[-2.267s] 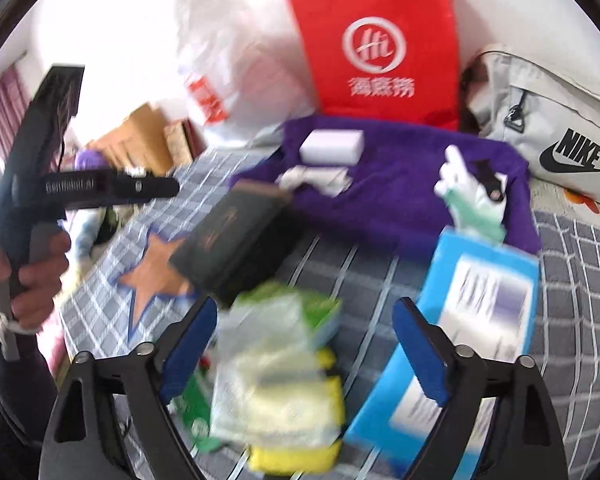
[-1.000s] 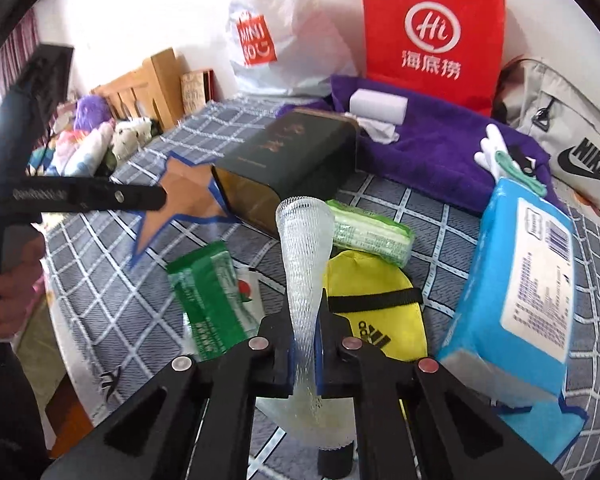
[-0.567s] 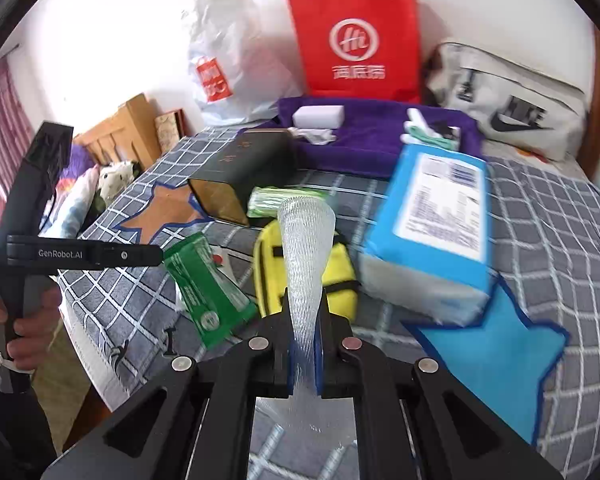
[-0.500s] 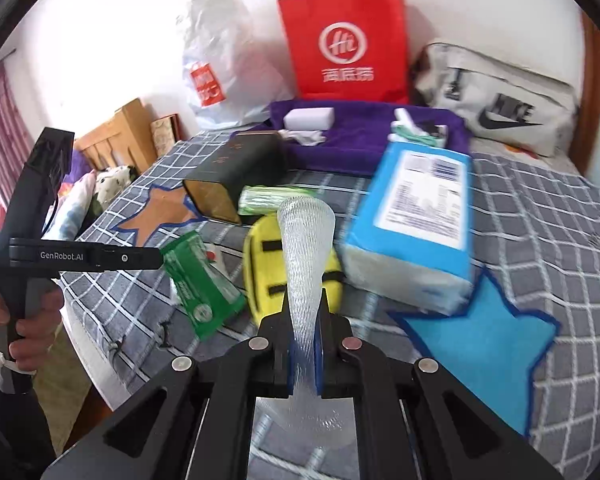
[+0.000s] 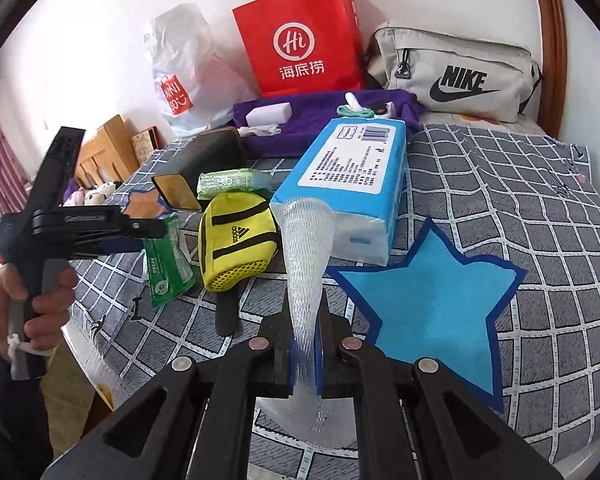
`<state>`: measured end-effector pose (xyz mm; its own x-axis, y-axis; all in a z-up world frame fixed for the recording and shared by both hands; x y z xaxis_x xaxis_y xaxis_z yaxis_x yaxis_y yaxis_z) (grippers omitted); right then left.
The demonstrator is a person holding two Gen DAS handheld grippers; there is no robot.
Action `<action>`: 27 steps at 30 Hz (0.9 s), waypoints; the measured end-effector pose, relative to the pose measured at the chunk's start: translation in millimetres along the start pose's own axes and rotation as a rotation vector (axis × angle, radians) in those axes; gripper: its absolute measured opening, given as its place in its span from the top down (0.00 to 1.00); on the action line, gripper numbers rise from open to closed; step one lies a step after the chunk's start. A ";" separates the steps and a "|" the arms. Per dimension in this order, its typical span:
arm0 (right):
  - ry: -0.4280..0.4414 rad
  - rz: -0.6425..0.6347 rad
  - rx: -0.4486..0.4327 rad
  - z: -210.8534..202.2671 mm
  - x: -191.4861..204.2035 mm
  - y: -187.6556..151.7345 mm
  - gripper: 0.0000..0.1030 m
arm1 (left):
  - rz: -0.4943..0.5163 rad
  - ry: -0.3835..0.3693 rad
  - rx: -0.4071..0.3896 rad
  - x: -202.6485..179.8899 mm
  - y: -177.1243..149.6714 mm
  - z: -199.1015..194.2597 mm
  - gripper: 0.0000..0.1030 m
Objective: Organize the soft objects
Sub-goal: 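Grasp the green packet with the left tool while the right tool holds the mesh bag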
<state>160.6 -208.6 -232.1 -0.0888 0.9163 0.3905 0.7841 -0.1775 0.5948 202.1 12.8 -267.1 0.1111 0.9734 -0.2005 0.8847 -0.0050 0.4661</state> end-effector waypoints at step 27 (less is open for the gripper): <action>-0.054 0.005 0.028 7.5 -10.4 -10.4 0.93 | 0.161 0.250 0.067 36.3 -25.3 -6.0 0.62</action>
<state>158.1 -213.5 -247.7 -0.0521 0.9334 0.3550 0.8015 -0.1729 0.5724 181.0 49.7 -281.0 0.1451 0.9850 0.0937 0.8935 -0.1711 0.4151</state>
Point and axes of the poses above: each gripper's, at about its wrist camera, not at the fingertips, and z roughly the way its jaws point, x to its left, y to its top, the point moved 10 cm from there along z, roughly the way its jaws point, and after that the axes turned 15 degrees about z, right-handed, at the moved point
